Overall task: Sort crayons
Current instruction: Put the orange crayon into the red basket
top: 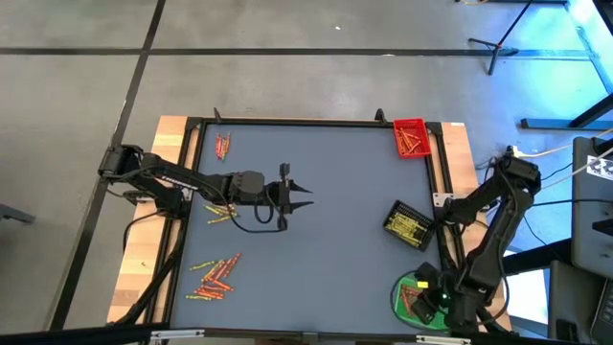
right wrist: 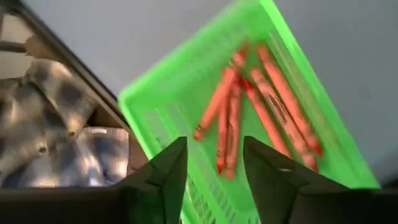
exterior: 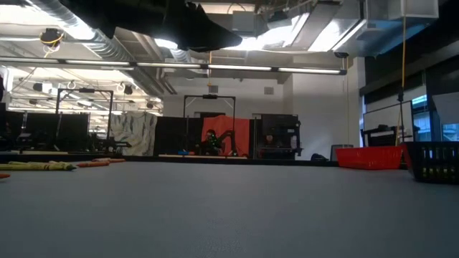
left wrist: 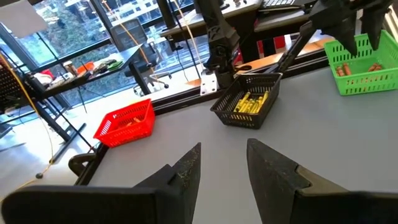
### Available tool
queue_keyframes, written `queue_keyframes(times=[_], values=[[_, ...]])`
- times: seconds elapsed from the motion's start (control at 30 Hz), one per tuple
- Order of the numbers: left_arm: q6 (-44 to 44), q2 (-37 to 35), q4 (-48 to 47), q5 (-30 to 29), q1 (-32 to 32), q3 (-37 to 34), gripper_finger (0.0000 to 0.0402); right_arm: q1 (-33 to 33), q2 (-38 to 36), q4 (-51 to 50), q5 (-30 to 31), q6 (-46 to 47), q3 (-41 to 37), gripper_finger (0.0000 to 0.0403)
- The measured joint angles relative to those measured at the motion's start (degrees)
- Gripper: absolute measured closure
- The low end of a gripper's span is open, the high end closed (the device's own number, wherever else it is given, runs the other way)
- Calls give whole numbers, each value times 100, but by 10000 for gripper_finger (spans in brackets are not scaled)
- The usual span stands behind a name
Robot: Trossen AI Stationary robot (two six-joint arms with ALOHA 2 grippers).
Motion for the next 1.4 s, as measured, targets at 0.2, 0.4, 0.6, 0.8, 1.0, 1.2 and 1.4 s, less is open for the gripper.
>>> queue_keyframes(times=[0.2, 0.4, 0.6, 0.8, 1.0, 1.2, 1.4], values=[[3, 0, 9, 4, -4, 0, 288, -634, -329, -180, 1088, -2191, 2, 233], [-270, 0, -132, 261, -20, 0, 288, -1670, -579, -315, 2177, -4503, 2, 233], [-550, 0, -451, 102, -22, -2, 276, -2797, -579, -291, 3168, -5672, 3, 233], [-938, -30, -1095, -19, -23, -2, 227, -3773, -422, -93, 3387, -7218, 4, 232], [-1471, -453, -2263, -802, -122, -2, 217, -4583, -152, 822, 3563, -9223, 9, 232], [-2522, -1245, -3619, -1757, 49, -2, 221, -5288, 148, 1462, 3562, -10126, 9, 232], [-3015, -1825, -4825, -2517, 852, 0, 221, -5790, 490, 2053, 3535, -10447, 11, 232]])
